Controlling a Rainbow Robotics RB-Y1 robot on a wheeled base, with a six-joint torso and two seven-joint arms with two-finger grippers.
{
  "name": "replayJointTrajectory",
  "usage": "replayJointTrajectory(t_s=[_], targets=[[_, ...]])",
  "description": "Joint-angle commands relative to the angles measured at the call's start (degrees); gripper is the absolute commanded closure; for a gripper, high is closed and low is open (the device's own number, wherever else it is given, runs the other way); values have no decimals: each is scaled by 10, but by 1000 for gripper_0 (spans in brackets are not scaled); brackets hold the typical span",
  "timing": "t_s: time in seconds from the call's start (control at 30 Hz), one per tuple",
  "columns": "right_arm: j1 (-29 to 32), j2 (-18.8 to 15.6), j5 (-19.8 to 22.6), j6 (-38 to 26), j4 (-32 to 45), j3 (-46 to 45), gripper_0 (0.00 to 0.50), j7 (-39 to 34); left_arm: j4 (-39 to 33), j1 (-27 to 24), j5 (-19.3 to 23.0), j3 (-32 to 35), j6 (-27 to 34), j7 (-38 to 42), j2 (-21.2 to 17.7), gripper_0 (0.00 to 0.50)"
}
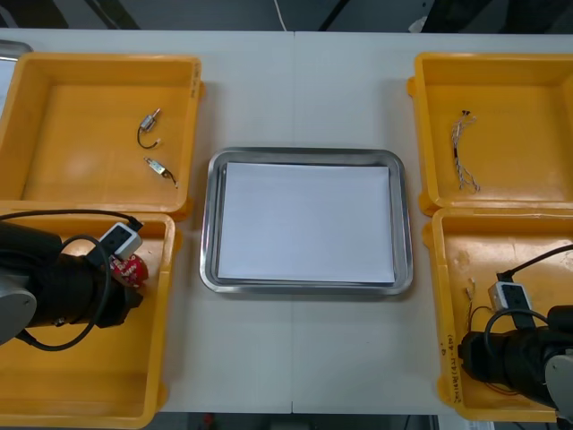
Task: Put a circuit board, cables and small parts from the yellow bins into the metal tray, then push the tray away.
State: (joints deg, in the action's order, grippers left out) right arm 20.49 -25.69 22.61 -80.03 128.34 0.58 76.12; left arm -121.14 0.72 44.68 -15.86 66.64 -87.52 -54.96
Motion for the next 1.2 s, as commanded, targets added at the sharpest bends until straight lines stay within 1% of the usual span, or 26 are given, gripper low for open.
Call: replayJointTrajectory(t_s=[0.03, 0.33, 0.5, 0.7, 0.87, 1.03, 1.13, 1.17, 1.2], targets=[[17, 0, -12, 5, 4, 14, 0, -15, -2, -14, -6, -8, -9, -57, -22, 500], [17, 0, -16, 4, 4, 14, 0, -16, -2, -16, -6, -7, -9, -58, -23, 500], [17, -2, -16, 4, 4, 16, 0, -16, -2, -17, -1, 5, -2, -58, -30, 500], [10, -1, -15, 37, -32, 17, 0, -11, -19, -17, 13, 39, 46, -56, -30, 500], [9, -2, -11, 29, -32, 18, 0, -15, -26, -16, 45, 71, 75, -56, -30, 500], [9, -2, -9, 25, -32, 18, 0, -15, -44, -16, 51, 87, 99, -50, -30, 500], [9, -2, -7, 20, -31, 18, 0, -14, -65, -16, 53, 102, 125, -39, -30, 500], [9, -2, -6, 18, -30, 18, 21, -13, -75, -17, 53, 108, 136, -25, -30, 500], [9, -2, -5, 17, -30, 18, 144, -12, -84, -17, 53, 110, 146, -17, -30, 500]])
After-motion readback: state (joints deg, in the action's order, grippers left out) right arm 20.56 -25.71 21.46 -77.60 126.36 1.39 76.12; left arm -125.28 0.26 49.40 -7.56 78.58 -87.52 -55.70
